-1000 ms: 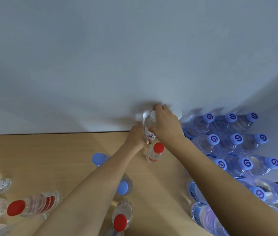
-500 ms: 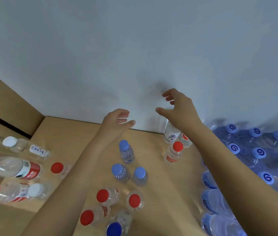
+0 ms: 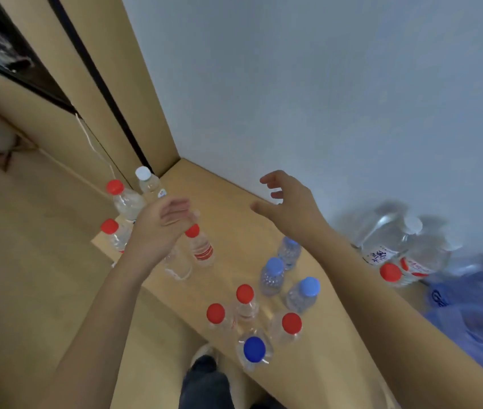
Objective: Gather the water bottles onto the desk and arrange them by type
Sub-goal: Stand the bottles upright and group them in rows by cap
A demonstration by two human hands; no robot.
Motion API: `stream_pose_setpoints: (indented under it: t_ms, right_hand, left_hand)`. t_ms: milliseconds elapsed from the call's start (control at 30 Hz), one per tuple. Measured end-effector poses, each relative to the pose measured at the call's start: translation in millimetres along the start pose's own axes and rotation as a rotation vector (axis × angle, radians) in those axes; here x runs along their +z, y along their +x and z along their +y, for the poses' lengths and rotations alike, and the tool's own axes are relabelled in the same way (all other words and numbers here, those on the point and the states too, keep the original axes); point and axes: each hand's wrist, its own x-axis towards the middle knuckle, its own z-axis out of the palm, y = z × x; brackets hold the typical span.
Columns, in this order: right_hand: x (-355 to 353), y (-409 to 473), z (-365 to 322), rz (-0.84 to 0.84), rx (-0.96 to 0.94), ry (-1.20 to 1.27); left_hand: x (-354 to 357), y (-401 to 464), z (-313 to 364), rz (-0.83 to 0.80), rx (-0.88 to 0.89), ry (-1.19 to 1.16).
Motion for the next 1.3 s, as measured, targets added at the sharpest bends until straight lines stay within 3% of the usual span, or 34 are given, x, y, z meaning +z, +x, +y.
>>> stream_pose_setpoints:
  t_ms: [367,800,933,1067,1300]
  right_hand:
    - [142,58,-69,-0.107,-0.015,-0.009]
    - [296,118,-87,-0.134,0.038,-0.013]
    - [315,127,-79,-0.111,0.088,-0.025]
    - [318,127,-72,-0.058,0.145,0.112]
    - [269,107,-101,0.139,0.099,0.268]
  left_hand:
    - [-122,47,-57,0.126,-0.006,-0.093]
    - [-210,99,-100,0.037,-0.084,-0.074]
    - [-214,103,-103,-0.026,-0.089,-0.064]
    - [-215,107,-103,-0.085,-0.088,-0.054]
    - [-204,123,-97,-0.284,-0.024,-0.015]
